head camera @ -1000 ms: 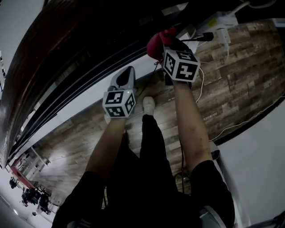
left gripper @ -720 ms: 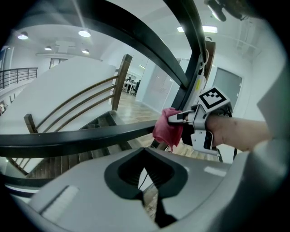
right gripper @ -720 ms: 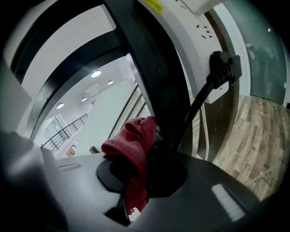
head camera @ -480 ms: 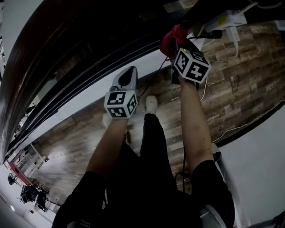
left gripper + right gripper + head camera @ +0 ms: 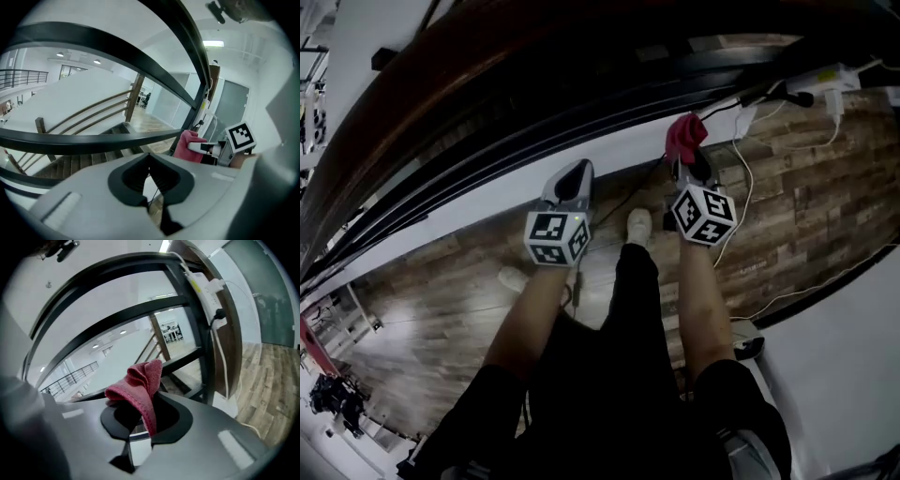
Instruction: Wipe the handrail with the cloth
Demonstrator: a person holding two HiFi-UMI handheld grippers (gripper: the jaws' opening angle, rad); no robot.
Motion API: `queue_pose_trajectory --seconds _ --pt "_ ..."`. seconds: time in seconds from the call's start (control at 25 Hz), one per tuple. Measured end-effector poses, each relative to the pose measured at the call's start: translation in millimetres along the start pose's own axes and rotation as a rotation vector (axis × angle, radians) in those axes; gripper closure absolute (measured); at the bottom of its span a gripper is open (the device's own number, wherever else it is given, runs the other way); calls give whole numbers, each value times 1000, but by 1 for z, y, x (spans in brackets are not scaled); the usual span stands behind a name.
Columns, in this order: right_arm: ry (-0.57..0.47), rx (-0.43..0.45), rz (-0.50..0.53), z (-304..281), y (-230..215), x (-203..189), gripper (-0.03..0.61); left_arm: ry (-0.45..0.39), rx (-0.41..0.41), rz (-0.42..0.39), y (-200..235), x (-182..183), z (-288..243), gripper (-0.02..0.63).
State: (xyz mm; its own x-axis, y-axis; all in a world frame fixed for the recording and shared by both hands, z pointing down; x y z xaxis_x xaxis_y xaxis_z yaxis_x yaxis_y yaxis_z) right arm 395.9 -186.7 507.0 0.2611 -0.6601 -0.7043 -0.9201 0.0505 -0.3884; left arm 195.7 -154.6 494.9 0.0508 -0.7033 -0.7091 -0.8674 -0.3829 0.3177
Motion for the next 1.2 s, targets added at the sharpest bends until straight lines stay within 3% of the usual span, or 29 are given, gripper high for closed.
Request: queue_pose_trajectory --seconds 0.36,0.6,0.92,1.12,1.2 --pt "65 398 347 -12 234 -80 531 -135 196 91 146 -56 141 615" --pt "148 648 488 -29 391 -149 531 -242 407 192 257 -105 255 615" --pt "211 885 684 -53 552 -231 529 -374 645 347 367 -176 375 615" --pt "320 987 822 -88 635 -299 529 -402 719 411 425 -230 400 615" --pt "362 1004 827 -107 663 -330 529 -403 737 415 447 -253 400 615"
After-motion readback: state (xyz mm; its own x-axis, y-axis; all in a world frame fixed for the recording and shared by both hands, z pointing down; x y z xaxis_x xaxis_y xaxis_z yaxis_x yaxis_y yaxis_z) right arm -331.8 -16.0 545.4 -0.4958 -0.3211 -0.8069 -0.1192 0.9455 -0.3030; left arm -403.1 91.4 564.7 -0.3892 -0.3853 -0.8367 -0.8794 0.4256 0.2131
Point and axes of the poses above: the fingertips, and each gripper's own axes: z backward along the fingers, y to its left, x out of its top, the point moved 1 cm from there along z, backward along the fingers, and after that the axes turned 11 degrees about y, right-handed, at the moved point
